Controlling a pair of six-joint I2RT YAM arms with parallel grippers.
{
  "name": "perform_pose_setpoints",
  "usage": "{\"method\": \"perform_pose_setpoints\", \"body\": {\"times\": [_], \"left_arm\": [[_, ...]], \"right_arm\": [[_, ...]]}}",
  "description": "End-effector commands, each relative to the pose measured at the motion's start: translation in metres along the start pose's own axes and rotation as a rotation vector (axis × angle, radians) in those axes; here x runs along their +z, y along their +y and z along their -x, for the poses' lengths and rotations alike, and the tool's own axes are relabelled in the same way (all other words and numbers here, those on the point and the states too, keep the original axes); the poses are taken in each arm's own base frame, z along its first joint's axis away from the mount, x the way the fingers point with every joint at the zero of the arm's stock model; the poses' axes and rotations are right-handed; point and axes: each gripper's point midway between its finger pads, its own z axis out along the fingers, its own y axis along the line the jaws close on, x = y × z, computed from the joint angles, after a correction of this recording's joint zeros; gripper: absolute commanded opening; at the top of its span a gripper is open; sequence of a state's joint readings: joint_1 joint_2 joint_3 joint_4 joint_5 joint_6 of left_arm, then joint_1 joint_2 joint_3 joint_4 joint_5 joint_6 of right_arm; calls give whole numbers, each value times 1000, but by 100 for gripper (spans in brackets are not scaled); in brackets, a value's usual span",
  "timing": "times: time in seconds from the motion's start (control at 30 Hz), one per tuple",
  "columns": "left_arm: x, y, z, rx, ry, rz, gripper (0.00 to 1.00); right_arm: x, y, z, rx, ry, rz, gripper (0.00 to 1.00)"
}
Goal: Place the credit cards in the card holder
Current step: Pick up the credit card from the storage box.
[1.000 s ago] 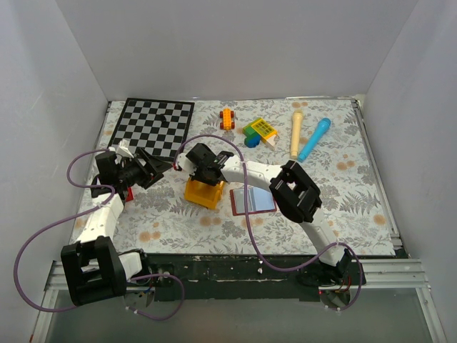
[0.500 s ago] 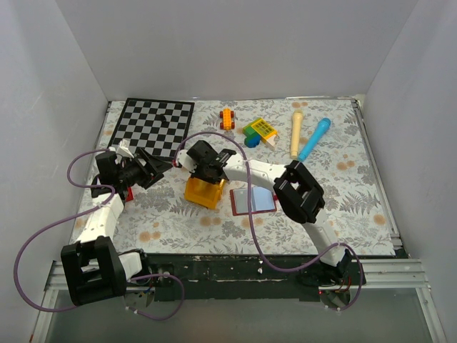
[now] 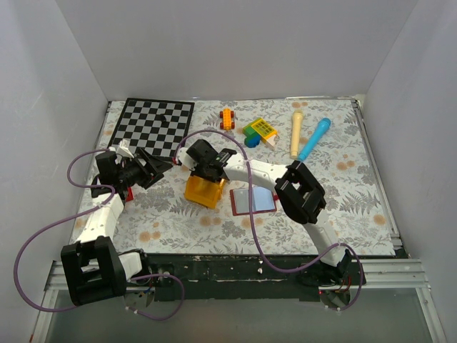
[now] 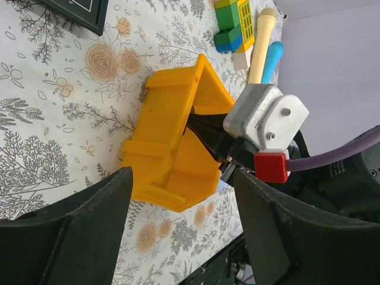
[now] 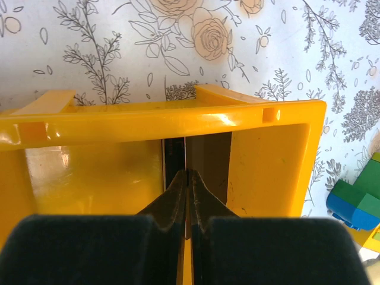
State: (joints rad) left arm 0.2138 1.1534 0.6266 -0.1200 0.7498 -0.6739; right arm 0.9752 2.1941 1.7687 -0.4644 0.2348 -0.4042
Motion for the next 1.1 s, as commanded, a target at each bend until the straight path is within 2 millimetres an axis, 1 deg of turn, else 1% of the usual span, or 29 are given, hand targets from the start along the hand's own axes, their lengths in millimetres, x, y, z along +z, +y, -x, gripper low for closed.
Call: {"method": "perform_pose_setpoints", "body": {"times": [0.0, 0.27, 0.5, 0.67, 0.87, 0.97, 1.07], "left_arm": [[-1, -2, -5, 4, 12, -15, 68], [-1, -1, -5, 2, 14, -15, 68], [-1, -1, -5, 3, 13, -17, 68], [-1, -1, -5, 4, 13, -17, 69], [-3, -5, -1, 8, -4, -18, 68], [-4, -8, 1, 10, -13, -21, 68], [-4, -9, 2, 8, -17, -23, 68]], "right_arm": [[-23, -25, 15, 43, -56, -85, 2], [-34, -41, 25, 62, -91, -141, 1], [-41, -48, 33, 68, -124, -148, 1], [-49, -48, 40, 69, -144, -124, 1], [-72, -46, 51, 79, -181, -81, 1], [-80, -47, 53, 80, -191, -69, 1], [-84, -46, 53, 82, -192, -59, 1]]}}
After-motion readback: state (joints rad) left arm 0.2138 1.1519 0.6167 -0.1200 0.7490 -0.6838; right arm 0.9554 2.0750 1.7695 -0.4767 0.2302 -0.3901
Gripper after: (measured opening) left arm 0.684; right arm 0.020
